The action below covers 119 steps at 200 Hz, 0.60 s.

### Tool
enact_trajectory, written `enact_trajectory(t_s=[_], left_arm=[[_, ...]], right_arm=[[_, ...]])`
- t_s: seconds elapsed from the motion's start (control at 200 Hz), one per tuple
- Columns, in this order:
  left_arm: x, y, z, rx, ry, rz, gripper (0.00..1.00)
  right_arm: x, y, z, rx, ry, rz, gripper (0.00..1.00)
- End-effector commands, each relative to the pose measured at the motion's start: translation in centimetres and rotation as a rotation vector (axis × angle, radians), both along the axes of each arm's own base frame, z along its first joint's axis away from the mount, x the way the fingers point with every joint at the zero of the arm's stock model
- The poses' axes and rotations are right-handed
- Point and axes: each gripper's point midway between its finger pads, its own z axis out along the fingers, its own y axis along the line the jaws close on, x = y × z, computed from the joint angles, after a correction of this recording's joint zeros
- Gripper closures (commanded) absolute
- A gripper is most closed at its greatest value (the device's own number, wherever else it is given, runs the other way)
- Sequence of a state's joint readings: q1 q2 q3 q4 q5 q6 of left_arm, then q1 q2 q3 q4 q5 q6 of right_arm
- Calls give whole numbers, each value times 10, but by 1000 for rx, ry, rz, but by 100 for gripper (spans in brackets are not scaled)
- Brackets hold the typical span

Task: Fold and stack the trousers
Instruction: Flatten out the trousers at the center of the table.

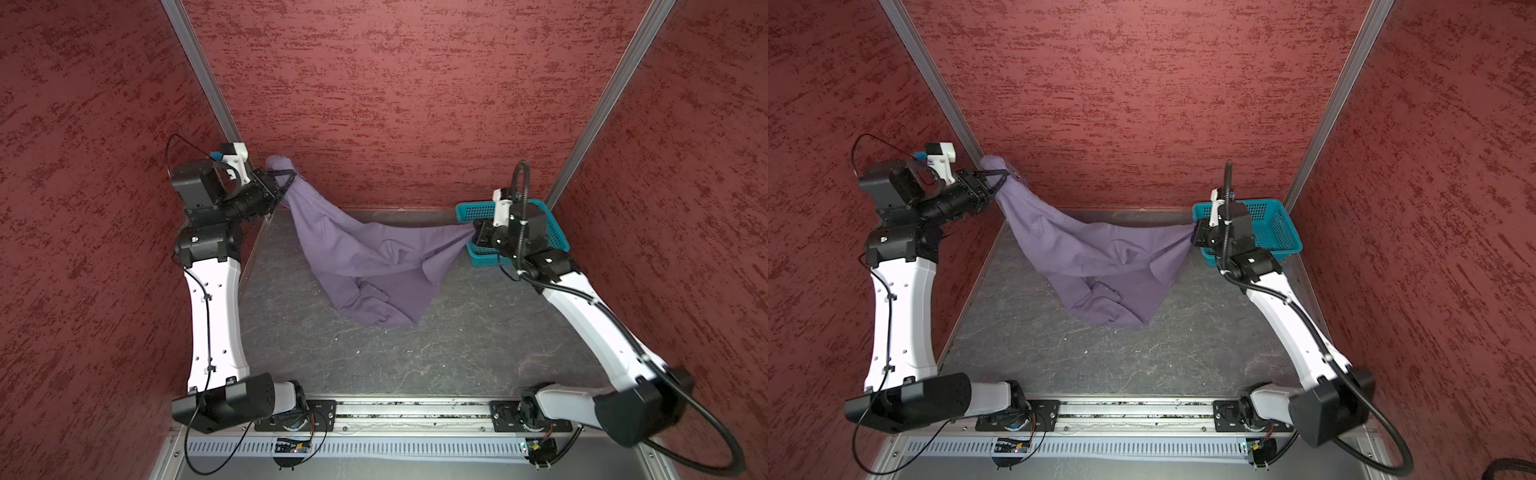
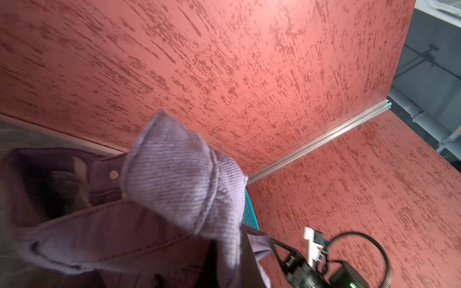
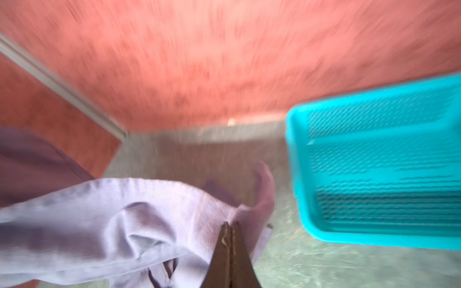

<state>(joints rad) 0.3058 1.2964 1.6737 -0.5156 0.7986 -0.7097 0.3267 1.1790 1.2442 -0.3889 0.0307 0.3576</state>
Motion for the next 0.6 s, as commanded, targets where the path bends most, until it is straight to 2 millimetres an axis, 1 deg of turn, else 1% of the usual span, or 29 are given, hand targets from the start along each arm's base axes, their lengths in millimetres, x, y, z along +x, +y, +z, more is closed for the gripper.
enact_trajectory(t_s=[0.0,0.005,0.015,0.02,0.045,0.05,0.055,0.065,0.07,0.095,0.15,0.17,0.23,0.26,0.271,0.276,0.286,0.326,0.356,0.411,0.441,0.481,0.521,0.541,0.571,0.591], left_arm=[[-13,21,-10,-3,-26,98,100],[-13,22,-12,-4,-21,103,100],[-14,24,-17,-8,-13,113,100],[-14,25,-20,-10,-7,118,100],[-15,30,-34,-23,21,143,100],[-15,31,-37,-25,26,147,100],[-16,32,-40,-28,33,152,100],[-16,34,-46,-35,46,161,100],[-17,35,-47,-36,46,165,100],[-17,39,-66,-55,86,185,100],[-20,48,-104,-91,160,221,100],[-23,52,-115,-100,182,236,100],[-30,64,-157,-137,272,285,100],[-34,72,-176,-157,313,314,100],[-36,74,-182,-166,328,325,100],[-37,75,-185,-170,335,330,100],[-39,78,-188,-175,342,341,100],[-47,90,-209,-211,388,387,100],[-54,99,-220,-239,409,420,100],[-65,113,-234,-286,428,466,100],[-70,118,-238,-301,430,483,100],[-75,123,-243,-312,437,503,100],[-79,125,-247,-310,447,520,100],[-80,125,-249,-308,453,527,100],[-81,125,-251,-303,456,530,100],[-82,125,-253,-304,459,530,100]], right_arm=[[-32,-54,-37,-7,66,-248,100],[-32,-56,-47,-11,85,-257,100],[-35,-60,-51,-10,91,-276,100],[-38,-62,-46,0,76,-285,100],[-46,-72,-59,3,97,-332,100],[-47,-74,-70,-6,118,-343,100],[-50,-77,-65,2,106,-352,100],[-54,-82,-72,2,117,-376,100],[-56,-84,-76,2,124,-387,100],[-66,-95,-93,7,153,-444,100],[-88,-115,-137,37,232,-542,100],[-96,-119,-154,51,262,-565,100],[-117,-130,-201,98,350,-624,100],[-127,-134,-221,122,391,-651,100],[-128,-135,-224,126,396,-654,100],[-130,-136,-229,134,405,-663,100],[-133,-137,-235,140,418,-670,100],[-142,-142,-253,164,451,-699,100],[-147,-146,-262,180,465,-718,100],[-151,-152,-273,196,483,-743,100],[-152,-154,-276,202,488,-753,100],[-152,-157,-280,205,496,-758,93],[-151,-159,-284,205,508,-760,82],[-150,-158,-285,205,511,-752,72],[-146,-155,-285,203,511,-726,53],[-143,-153,-284,199,506,-708,43]])
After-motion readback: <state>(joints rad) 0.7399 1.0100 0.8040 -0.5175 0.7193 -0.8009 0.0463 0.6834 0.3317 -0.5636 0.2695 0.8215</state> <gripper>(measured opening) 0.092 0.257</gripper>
